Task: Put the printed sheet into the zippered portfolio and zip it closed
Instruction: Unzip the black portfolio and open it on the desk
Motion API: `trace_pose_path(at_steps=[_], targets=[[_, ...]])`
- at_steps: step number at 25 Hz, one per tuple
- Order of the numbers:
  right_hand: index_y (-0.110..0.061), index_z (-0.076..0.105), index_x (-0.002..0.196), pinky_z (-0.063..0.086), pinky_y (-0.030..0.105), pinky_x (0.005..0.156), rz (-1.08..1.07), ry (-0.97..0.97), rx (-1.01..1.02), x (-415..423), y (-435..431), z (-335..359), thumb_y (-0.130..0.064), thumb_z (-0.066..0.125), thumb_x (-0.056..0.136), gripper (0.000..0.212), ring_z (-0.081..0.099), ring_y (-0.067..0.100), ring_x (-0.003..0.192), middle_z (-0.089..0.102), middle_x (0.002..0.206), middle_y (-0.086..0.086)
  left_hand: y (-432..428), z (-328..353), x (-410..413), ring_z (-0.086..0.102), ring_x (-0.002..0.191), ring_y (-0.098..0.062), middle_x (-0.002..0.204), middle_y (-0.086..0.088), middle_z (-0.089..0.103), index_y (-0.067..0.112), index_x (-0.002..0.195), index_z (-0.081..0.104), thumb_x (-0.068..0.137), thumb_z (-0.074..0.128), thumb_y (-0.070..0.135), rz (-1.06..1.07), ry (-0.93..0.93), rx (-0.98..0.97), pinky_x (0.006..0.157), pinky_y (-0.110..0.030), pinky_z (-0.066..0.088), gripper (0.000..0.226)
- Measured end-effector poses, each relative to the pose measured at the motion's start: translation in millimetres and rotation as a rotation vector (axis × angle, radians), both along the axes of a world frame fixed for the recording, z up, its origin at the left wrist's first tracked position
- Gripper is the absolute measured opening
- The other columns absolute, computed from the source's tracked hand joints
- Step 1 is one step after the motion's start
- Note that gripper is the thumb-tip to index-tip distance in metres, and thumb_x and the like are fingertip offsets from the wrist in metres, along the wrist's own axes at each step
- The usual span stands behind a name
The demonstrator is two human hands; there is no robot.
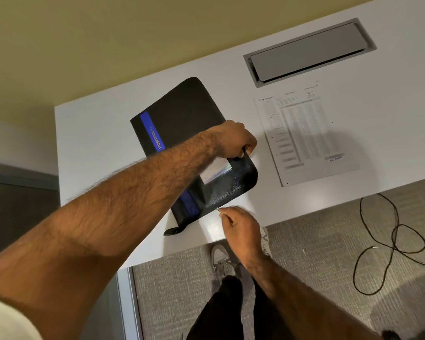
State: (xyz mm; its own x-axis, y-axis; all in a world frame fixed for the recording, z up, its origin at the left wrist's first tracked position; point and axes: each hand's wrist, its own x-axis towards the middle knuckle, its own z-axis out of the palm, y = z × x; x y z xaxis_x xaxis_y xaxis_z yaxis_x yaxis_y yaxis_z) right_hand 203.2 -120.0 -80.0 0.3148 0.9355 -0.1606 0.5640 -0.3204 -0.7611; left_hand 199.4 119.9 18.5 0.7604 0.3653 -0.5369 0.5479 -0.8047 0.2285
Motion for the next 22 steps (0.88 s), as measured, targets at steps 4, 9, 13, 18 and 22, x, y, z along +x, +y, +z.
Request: trace_pose_path(at_steps=[4, 9, 13, 18, 22], targets=[[-0.024, 0.078, 0.098, 0.056, 0.023, 0.075, 0.099, -0.052, 0.023, -33, -4, 4, -0.017, 0.064, 0.085, 0.02, 0.068, 0.01, 0.082, 0.076, 0.091, -0.007, 5, 11, -7, 0.058, 0.091, -0.02, 0.084, 0.009, 0.05, 0.029, 0.093, 0.064, 0.084, 0.064, 0.02, 0.064, -0.074, -0.02, 0.078, -0.036, 0.051, 0.012], [-0.023, 0.078, 0.092, 0.056, 0.028, 0.078, 0.155, -0.042, 0.003, -64, -12, 4, -0.015, 0.065, 0.083, 0.018, 0.067, 0.009, 0.076, 0.075, 0.083, -0.008, 9, 33, -20, 0.058, 0.089, -0.017, 0.086, 0.011, 0.051, 0.029, 0.097, 0.067, 0.086, 0.068, 0.022, 0.068, -0.137, 0.0, 0.08, -0.041, 0.056, 0.014], [-0.024, 0.076, 0.091, 0.055, 0.028, 0.076, 0.16, -0.042, -0.025, -83, -22, 3, -0.018, 0.061, 0.085, 0.018, 0.064, 0.006, 0.072, 0.073, 0.08, -0.01, 7, 49, -30, 0.048, 0.098, -0.016, 0.102, 0.004, 0.051, 0.032, 0.103, 0.067, 0.088, 0.067, 0.023, 0.097, -0.155, 0.066, 0.082, -0.04, 0.054, 0.018], [-0.02, 0.07, 0.077, 0.04, 0.019, 0.057, 0.117, -0.12, -0.049, -99, -20, 10, -0.012, 0.066, 0.084, 0.012, 0.05, 0.005, 0.057, 0.063, 0.065, -0.009, 0, 63, -46, 0.054, 0.098, -0.018, 0.107, 0.003, 0.05, 0.032, 0.104, 0.067, 0.089, 0.066, 0.021, 0.088, -0.229, 0.095, 0.08, -0.038, 0.055, 0.019], [-0.018, 0.067, 0.08, 0.036, 0.02, 0.054, 0.125, -0.156, -0.078, -105, -21, 12, -0.014, 0.065, 0.085, 0.007, 0.052, 0.007, 0.058, 0.063, 0.067, -0.007, -7, 72, -70, 0.06, 0.095, -0.014, 0.101, 0.009, 0.054, 0.031, 0.099, 0.066, 0.087, 0.06, 0.014, 0.104, -0.309, 0.069, 0.079, -0.039, 0.057, 0.022]])
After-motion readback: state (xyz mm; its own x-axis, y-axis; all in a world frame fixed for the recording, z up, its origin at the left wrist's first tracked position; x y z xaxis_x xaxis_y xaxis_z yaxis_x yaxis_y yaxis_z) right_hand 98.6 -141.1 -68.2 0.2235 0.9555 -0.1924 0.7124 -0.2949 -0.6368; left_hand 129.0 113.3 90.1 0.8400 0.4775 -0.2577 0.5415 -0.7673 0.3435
